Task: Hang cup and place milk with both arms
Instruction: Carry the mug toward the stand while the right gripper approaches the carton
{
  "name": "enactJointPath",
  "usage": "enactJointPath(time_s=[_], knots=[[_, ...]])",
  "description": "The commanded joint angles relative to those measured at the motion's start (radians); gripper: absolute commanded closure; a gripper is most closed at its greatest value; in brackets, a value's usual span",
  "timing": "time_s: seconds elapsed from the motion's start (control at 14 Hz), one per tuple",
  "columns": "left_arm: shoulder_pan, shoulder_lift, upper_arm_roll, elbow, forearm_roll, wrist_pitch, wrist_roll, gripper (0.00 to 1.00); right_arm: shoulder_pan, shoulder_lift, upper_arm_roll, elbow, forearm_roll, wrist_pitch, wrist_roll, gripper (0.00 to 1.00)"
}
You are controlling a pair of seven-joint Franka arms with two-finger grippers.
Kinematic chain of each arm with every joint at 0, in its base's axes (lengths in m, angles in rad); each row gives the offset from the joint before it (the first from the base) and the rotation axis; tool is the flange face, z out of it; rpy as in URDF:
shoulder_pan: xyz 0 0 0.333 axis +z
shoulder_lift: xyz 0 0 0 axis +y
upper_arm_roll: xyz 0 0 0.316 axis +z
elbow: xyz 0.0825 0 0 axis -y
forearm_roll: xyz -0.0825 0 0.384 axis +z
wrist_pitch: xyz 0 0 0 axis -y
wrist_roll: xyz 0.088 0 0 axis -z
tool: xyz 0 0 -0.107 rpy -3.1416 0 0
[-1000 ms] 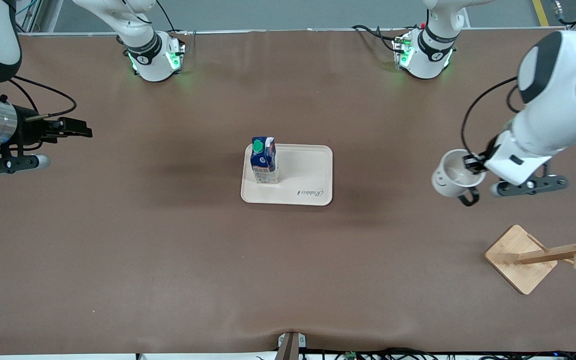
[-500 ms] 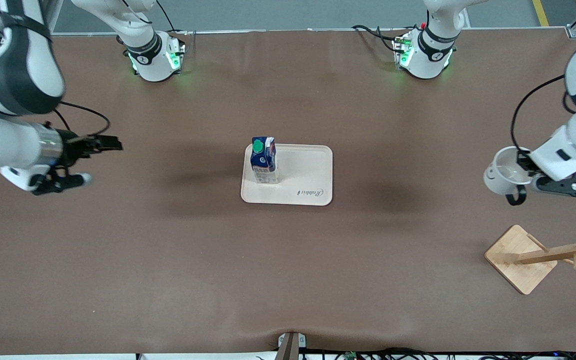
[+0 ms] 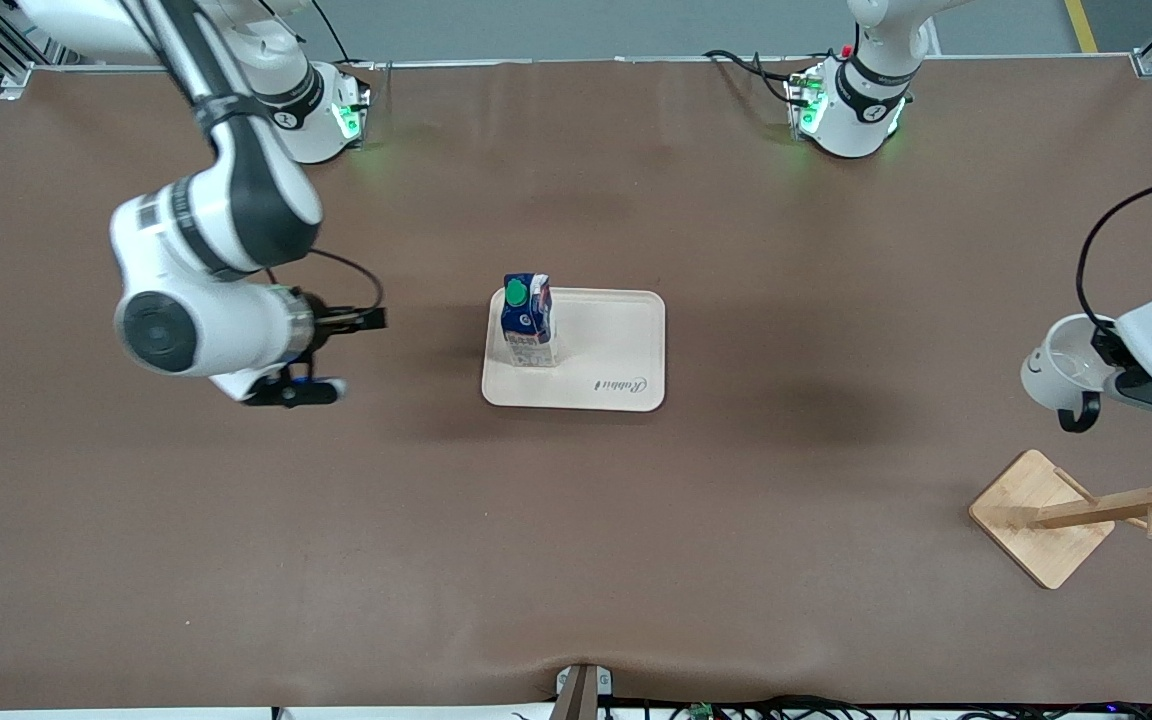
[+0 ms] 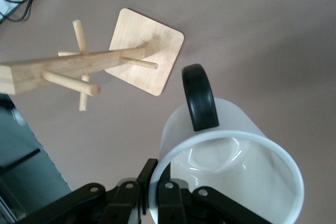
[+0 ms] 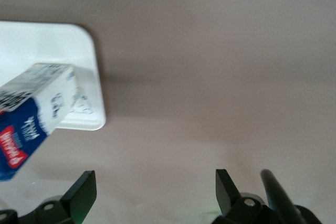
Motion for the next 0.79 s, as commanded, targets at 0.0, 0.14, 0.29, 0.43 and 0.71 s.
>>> enactJointPath(time_s=[0.0, 0.14, 0.29, 0.43, 0.71], knots=[[0.036, 0.035, -0.009, 0.059, 0.017, 0.002, 0.100, 1.00, 0.016, -0.001, -0.006, 0.000, 0.148, 0.008, 0.084, 0.00], [0.043, 0.035, -0.006, 0.074, 0.017, 0.002, 0.138, 1.00, 0.080, -0.001, -0.006, 0.000, 0.155, 0.050, 0.176, 0.00], [0.043, 0.037, 0.011, 0.090, 0.015, 0.002, 0.169, 1.00, 0.143, -0.001, -0.006, 0.000, 0.156, 0.125, 0.291, 0.00], [0.043, 0.038, 0.020, 0.105, 0.014, 0.002, 0.184, 1.00, 0.189, 0.023, -0.006, 0.000, 0.161, 0.193, 0.314, 0.00], [0.043, 0.050, 0.020, 0.105, 0.002, 0.057, 0.170, 1.00, 0.261, 0.057, -0.006, 0.002, 0.165, 0.284, 0.318, 0.00]])
